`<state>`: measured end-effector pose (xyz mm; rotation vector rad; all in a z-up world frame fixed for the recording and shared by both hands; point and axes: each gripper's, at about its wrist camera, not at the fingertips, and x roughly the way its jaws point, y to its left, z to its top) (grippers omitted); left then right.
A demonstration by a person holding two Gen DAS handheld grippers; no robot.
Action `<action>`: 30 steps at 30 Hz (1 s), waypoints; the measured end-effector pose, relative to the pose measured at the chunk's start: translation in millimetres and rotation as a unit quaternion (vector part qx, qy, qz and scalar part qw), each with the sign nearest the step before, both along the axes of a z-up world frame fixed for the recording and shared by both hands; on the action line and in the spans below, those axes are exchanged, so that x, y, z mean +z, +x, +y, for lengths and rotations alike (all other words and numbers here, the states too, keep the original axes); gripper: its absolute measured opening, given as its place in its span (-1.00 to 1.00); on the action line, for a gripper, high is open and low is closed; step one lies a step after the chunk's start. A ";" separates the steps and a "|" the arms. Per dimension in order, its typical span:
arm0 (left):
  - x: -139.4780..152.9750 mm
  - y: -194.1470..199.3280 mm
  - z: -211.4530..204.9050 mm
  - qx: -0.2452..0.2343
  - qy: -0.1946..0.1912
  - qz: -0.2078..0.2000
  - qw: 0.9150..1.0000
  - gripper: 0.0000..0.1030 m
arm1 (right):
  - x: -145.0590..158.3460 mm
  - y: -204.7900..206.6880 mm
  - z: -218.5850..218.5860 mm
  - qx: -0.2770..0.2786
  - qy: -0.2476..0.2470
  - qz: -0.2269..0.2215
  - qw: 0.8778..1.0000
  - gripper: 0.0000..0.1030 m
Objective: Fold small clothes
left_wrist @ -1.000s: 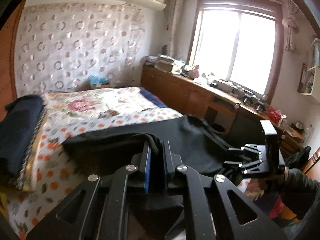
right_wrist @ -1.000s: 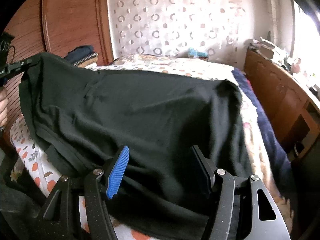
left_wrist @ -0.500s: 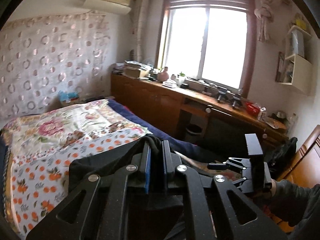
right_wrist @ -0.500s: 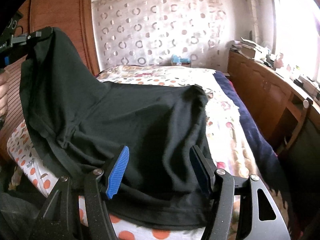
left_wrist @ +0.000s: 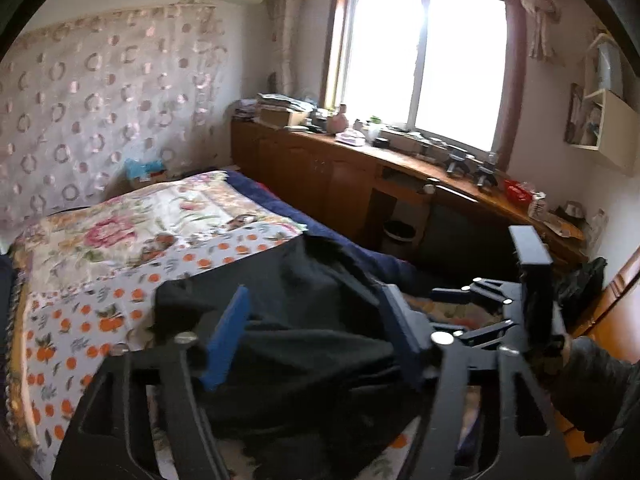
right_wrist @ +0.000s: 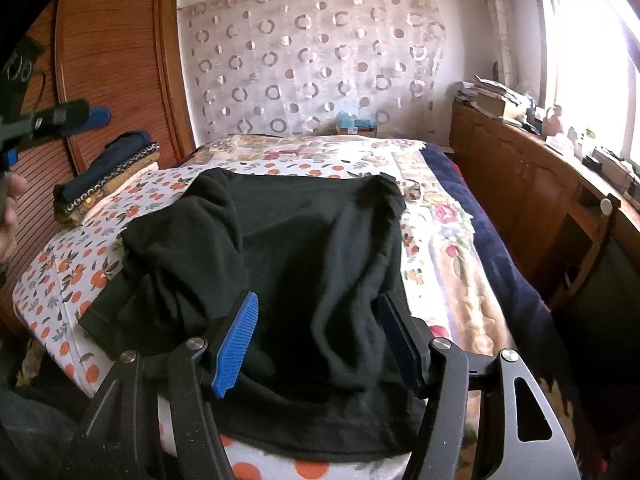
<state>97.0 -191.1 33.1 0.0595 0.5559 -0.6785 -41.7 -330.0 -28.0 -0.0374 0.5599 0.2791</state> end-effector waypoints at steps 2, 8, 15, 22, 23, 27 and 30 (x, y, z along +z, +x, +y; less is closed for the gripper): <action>-5.3 -0.5 11.0 0.011 0.001 0.005 1.000 0.49 | 2.7 3.4 6.8 0.008 0.001 -0.001 1.000 0.26; -18.9 -8.5 40.9 0.051 0.007 0.006 0.999 0.52 | 10.1 18.8 31.6 0.054 0.002 0.001 0.999 0.26; -35.1 -11.9 64.6 0.075 0.005 0.020 0.997 0.53 | -4.2 38.7 58.7 0.092 -0.027 0.042 0.994 0.26; -45.4 -13.4 79.4 0.087 -0.003 0.031 0.996 0.53 | -3.4 61.7 60.7 0.105 -0.023 0.074 0.991 -0.26; -46.3 -13.5 79.9 0.088 -0.002 0.031 0.996 0.53 | -1.5 62.0 60.3 0.105 -0.027 0.070 0.992 -0.43; -48.7 -14.9 79.6 0.091 0.002 0.028 0.995 0.53 | 8.5 55.4 68.8 0.120 -0.039 0.043 0.991 -0.78; -49.4 -14.8 80.3 0.092 0.001 0.028 0.995 0.53 | 26.3 48.9 68.1 0.119 -0.036 0.014 0.992 -0.79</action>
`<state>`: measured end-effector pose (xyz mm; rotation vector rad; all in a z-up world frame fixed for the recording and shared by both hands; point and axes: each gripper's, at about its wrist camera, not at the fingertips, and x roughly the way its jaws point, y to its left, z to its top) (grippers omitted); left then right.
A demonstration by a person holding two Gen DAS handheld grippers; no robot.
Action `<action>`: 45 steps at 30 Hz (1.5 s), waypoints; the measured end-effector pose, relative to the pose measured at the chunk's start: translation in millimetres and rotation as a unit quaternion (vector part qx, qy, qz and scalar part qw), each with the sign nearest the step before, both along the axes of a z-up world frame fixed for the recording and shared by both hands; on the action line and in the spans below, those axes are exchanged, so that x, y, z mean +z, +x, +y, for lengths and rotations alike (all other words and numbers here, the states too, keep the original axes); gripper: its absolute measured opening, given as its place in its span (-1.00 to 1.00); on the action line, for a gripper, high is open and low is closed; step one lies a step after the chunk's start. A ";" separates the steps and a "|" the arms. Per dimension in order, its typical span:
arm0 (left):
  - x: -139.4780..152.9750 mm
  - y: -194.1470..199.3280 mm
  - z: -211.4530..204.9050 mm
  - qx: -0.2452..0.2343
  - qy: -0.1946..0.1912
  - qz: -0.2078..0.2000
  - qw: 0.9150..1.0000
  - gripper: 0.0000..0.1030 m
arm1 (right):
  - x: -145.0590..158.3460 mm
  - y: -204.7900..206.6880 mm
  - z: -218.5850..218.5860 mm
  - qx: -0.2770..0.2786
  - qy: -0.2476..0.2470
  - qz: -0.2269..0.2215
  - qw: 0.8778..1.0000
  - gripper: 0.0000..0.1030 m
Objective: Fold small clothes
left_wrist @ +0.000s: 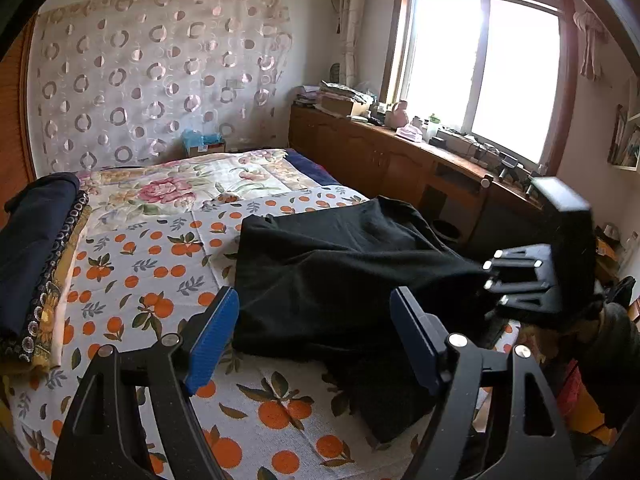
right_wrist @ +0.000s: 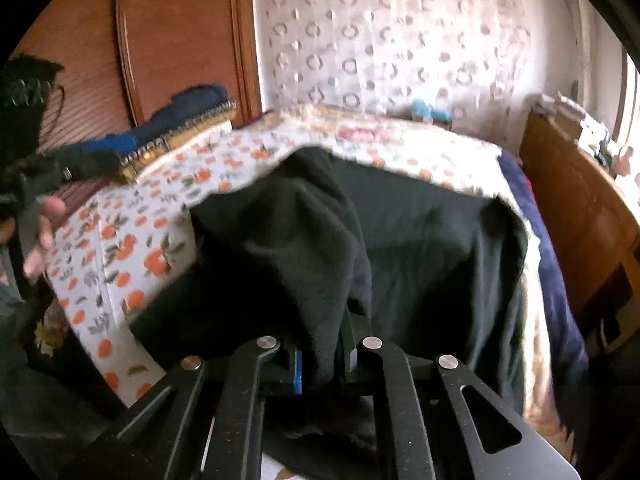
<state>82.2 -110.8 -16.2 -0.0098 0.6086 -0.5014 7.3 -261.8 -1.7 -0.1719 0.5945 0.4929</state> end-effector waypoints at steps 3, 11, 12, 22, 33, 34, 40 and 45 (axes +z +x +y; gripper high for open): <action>-0.2 -0.5 0.7 0.000 -0.002 -0.001 1.000 0.53 | 18.6 -4.4 -7.1 -0.006 0.012 -0.021 1.000 -0.79; 2.9 -3.9 -2.4 -0.003 -0.001 -0.006 1.000 0.53 | 2.1 -3.6 -37.8 -0.057 -0.022 -0.004 0.998 -0.79; 3.1 -4.8 -3.2 -0.003 -0.001 -0.007 1.000 0.53 | -5.4 -1.7 -38.8 -0.061 -0.029 0.006 0.998 -0.79; 6.3 -8.1 -5.2 -0.001 0.004 -0.009 1.000 0.53 | -21.4 -11.3 -49.8 -0.073 -0.032 0.041 0.996 -0.39; 15.4 -13.8 10.4 0.016 0.001 -0.024 1.000 0.53 | 23.5 -32.2 -24.8 -0.036 -0.027 -0.023 0.999 0.02; 16.0 -14.1 13.2 0.019 0.001 -0.025 1.000 0.53 | 22.2 -28.6 -17.7 -0.030 -0.030 -0.022 0.999 0.02; 16.9 -16.6 32.8 0.038 0.000 -0.028 0.999 0.53 | 6.5 8.0 28.5 0.015 -0.039 0.000 0.999 0.02; 17.4 -18.6 48.9 0.055 -0.005 -0.029 0.998 0.53 | -5.1 33.1 66.2 0.058 -0.060 0.020 0.996 0.02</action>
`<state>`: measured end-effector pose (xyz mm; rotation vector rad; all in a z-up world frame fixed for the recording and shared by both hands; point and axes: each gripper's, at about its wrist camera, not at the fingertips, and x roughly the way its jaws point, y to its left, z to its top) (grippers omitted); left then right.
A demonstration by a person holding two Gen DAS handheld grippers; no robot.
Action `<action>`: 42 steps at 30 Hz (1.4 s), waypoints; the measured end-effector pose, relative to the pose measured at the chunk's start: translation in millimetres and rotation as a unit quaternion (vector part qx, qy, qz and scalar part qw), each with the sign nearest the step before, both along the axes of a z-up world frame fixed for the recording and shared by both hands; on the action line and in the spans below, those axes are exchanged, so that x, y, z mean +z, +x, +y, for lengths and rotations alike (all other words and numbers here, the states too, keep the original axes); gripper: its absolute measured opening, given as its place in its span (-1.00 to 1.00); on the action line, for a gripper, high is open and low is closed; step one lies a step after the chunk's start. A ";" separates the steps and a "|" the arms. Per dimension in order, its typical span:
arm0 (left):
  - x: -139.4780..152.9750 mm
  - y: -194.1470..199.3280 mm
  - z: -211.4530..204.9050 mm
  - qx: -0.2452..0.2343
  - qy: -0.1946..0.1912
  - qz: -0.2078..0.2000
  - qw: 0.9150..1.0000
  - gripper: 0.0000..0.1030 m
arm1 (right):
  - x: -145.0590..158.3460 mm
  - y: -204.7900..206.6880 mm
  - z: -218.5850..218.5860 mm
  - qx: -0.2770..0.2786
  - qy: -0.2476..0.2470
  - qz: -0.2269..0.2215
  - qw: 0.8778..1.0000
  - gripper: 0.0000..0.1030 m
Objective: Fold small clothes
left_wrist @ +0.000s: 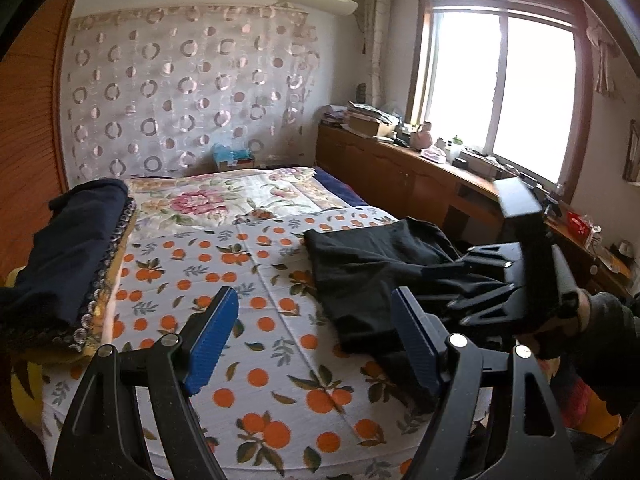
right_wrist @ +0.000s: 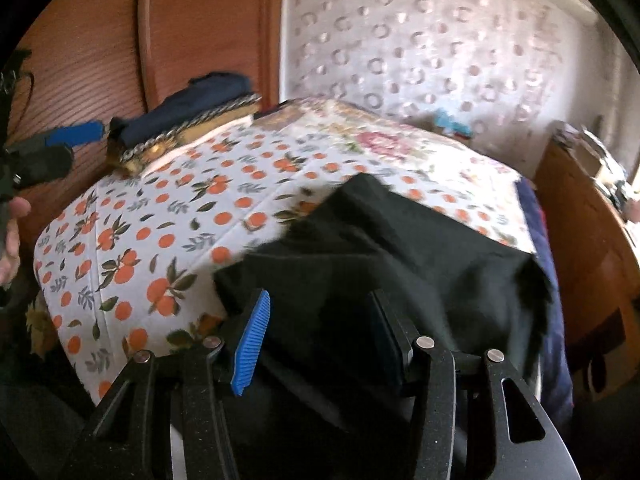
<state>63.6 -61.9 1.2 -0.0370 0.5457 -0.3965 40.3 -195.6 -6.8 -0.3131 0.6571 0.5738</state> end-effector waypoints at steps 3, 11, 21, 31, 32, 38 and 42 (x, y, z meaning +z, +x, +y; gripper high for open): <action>-1.7 -0.5 8.3 0.007 -0.001 0.001 1.000 0.54 | -5.8 10.6 19.0 0.024 -0.012 0.009 1.000 0.02; -5.6 0.9 19.6 0.018 -0.004 0.005 1.000 0.54 | -28.5 35.6 55.5 0.066 -0.054 0.043 0.995 0.02; -15.8 1.2 18.9 0.012 -0.007 0.014 1.000 0.55 | -30.2 53.0 48.8 0.047 -0.057 0.040 0.996 -0.78; -24.4 1.7 3.7 -0.007 -0.004 0.025 1.000 0.55 | 46.1 80.0 -28.2 -0.045 0.014 -0.042 0.998 -0.83; -25.2 1.8 2.5 -0.008 -0.004 0.026 1.000 0.55 | 51.6 89.2 -40.4 -0.061 0.012 -0.047 0.997 -0.83; -29.4 1.2 -1.3 -0.012 -0.005 0.032 0.999 0.55 | 67.5 142.4 -98.4 -0.166 -0.010 -0.052 0.985 -0.83; -31.1 2.6 -3.2 -0.014 -0.006 0.035 0.999 0.55 | 52.5 181.3 -129.8 -0.248 -0.016 -0.015 0.968 -0.83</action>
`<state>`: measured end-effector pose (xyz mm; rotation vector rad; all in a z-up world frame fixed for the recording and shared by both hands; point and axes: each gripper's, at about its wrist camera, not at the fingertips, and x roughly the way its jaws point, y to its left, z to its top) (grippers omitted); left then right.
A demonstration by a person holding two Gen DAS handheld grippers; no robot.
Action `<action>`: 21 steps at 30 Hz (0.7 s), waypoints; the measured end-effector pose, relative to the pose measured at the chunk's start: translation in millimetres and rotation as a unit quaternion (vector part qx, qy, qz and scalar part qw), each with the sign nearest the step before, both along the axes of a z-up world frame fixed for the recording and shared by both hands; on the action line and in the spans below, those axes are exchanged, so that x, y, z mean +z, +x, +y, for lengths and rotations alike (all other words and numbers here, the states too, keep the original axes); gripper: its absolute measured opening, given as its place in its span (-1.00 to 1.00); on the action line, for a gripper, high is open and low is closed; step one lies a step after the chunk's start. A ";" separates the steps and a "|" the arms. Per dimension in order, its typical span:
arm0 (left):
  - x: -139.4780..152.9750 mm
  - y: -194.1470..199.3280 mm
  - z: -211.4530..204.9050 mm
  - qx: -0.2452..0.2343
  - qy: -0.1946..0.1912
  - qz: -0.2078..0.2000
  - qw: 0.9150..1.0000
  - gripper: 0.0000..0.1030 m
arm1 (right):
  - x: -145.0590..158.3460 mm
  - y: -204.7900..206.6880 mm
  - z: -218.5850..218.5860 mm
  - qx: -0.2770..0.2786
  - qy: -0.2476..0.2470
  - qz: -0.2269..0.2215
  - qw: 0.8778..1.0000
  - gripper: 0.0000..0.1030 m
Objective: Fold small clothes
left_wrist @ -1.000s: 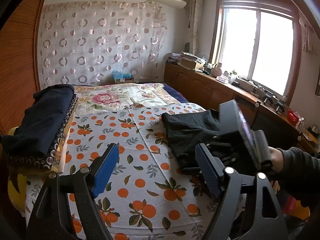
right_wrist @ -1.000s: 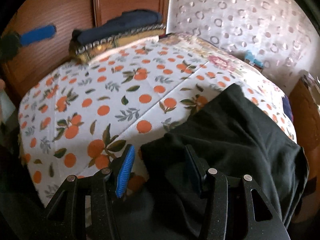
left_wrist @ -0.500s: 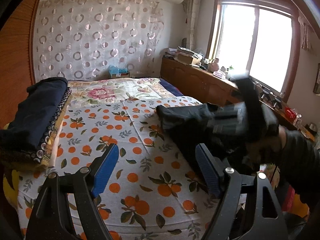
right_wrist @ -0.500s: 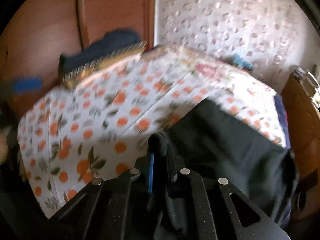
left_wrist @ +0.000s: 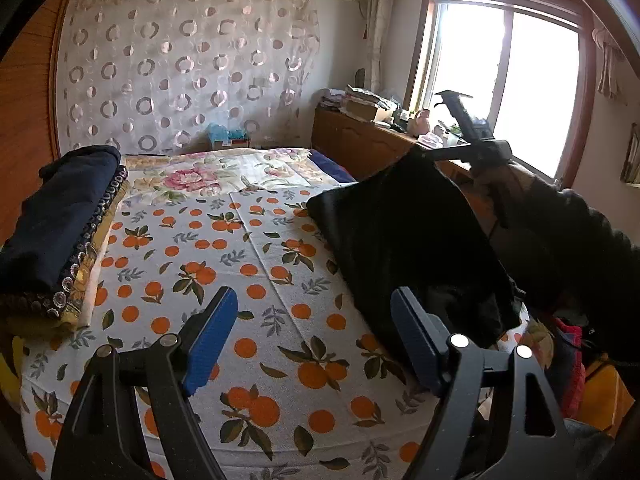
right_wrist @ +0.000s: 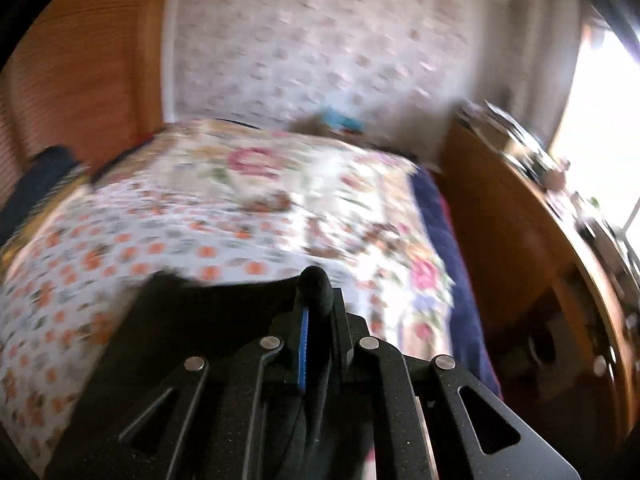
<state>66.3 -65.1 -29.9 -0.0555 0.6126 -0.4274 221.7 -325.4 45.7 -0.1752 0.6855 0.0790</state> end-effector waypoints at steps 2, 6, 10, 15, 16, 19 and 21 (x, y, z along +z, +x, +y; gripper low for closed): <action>-1.6 0.6 -2.0 -0.002 0.001 0.003 1.000 0.55 | -12.2 9.9 -1.3 -0.015 -0.010 0.019 1.000 -0.75; -3.7 2.1 -6.6 -0.008 0.005 0.007 1.000 0.55 | -20.9 5.1 3.0 -0.018 -0.015 0.011 1.000 -0.01; -5.3 2.3 -13.5 -0.017 0.006 0.010 1.000 0.55 | -16.2 -17.8 0.7 -0.014 -0.005 -0.005 1.000 0.31; -7.1 2.2 -25.2 -0.028 0.008 0.012 1.000 0.55 | -29.7 -90.8 -4.3 0.025 0.008 -0.013 1.000 0.31; -7.6 1.9 -27.9 -0.031 0.009 0.013 0.999 0.55 | -33.5 -107.2 -3.6 0.033 0.010 -0.014 0.999 0.31; -10.5 1.0 -37.4 -0.041 0.012 0.016 0.999 0.55 | -41.3 -147.7 -13.8 0.051 0.019 -0.014 0.998 0.31; -12.2 0.7 -43.1 -0.046 0.016 0.018 0.999 0.55 | -47.5 -173.0 -19.7 0.052 0.029 -0.014 0.998 0.31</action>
